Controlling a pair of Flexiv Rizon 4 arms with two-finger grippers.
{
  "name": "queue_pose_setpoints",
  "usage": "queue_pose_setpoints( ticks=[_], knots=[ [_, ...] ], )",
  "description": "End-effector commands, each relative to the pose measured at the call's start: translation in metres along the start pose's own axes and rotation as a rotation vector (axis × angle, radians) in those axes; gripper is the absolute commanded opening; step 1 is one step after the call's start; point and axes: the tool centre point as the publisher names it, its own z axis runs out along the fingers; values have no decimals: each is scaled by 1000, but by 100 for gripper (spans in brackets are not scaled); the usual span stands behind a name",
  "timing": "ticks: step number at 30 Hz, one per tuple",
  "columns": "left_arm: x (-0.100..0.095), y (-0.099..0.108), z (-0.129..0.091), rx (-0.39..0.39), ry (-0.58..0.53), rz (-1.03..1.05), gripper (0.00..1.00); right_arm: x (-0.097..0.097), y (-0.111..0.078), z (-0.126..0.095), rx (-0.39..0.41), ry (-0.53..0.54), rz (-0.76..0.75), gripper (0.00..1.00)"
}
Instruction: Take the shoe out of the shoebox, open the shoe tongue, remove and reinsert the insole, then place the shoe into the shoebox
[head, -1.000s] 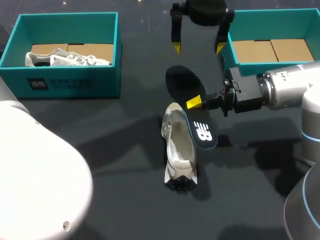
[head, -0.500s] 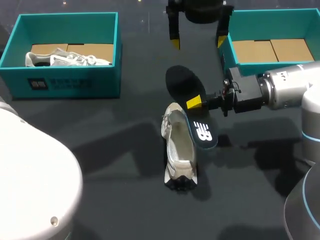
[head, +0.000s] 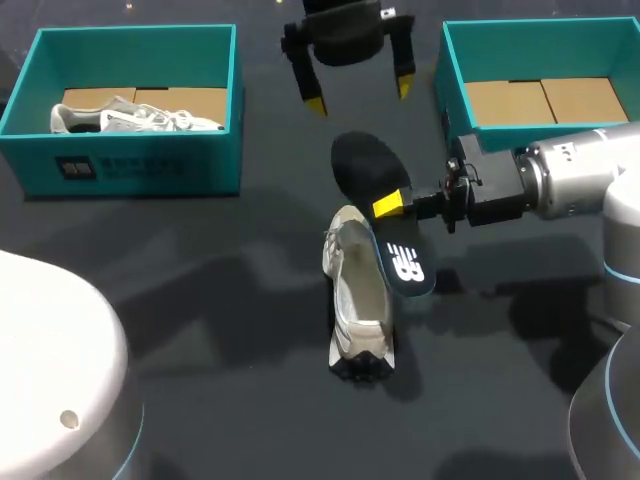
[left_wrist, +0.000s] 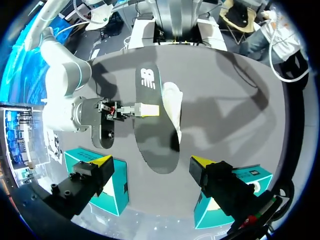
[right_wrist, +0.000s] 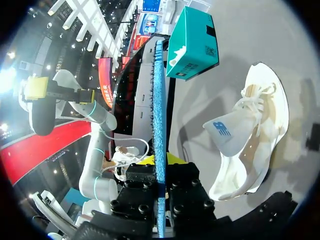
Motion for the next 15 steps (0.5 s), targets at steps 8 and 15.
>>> queue_pose_setpoints(
  ticks=[8, 15],
  knots=[
    [37, -16, -1, -89, -397, -34, 100, 0, -1, 1, -2, -1, 0, 0],
    [41, -15, 0, -60, -451, -34, 100, 0, -1, 1, -2, -1, 0, 0]
  ],
)
